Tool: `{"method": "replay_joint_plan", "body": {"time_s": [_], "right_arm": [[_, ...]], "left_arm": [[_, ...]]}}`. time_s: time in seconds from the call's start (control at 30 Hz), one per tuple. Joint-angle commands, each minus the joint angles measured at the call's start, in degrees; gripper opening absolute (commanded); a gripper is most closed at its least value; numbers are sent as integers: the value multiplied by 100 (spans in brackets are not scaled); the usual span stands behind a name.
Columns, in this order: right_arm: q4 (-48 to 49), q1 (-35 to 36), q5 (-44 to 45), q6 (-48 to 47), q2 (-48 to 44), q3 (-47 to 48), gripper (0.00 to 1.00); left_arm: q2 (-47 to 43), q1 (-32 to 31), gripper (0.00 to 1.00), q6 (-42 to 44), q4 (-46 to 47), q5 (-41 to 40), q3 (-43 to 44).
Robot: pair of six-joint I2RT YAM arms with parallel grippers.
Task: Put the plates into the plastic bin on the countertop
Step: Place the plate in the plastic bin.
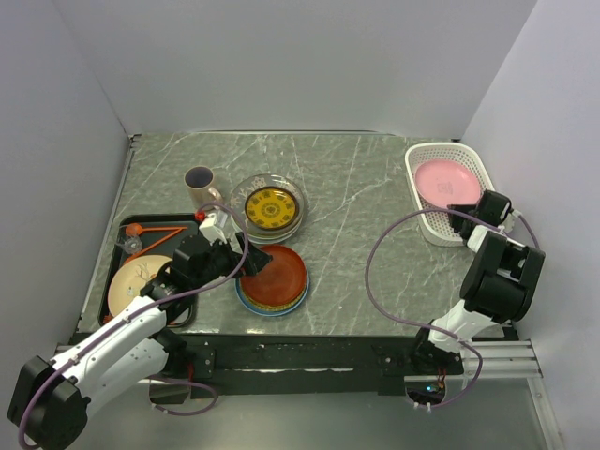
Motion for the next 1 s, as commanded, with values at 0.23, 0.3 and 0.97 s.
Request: {"method": "replay_joint_plan", "body": {"time_s": [0.23,0.3,0.97], "right_arm": [[552,-33,-320,-208,-163,104,39],[561,-33,-346,-216,-180,113,40],[1352,2,-830,-49,-444,-159,49]], "left_arm": [[-64,-5,99,102,213,111,93],[-64,-5,99,93,221,129,93],[-135,-5,99,128,134,200,189]]}}
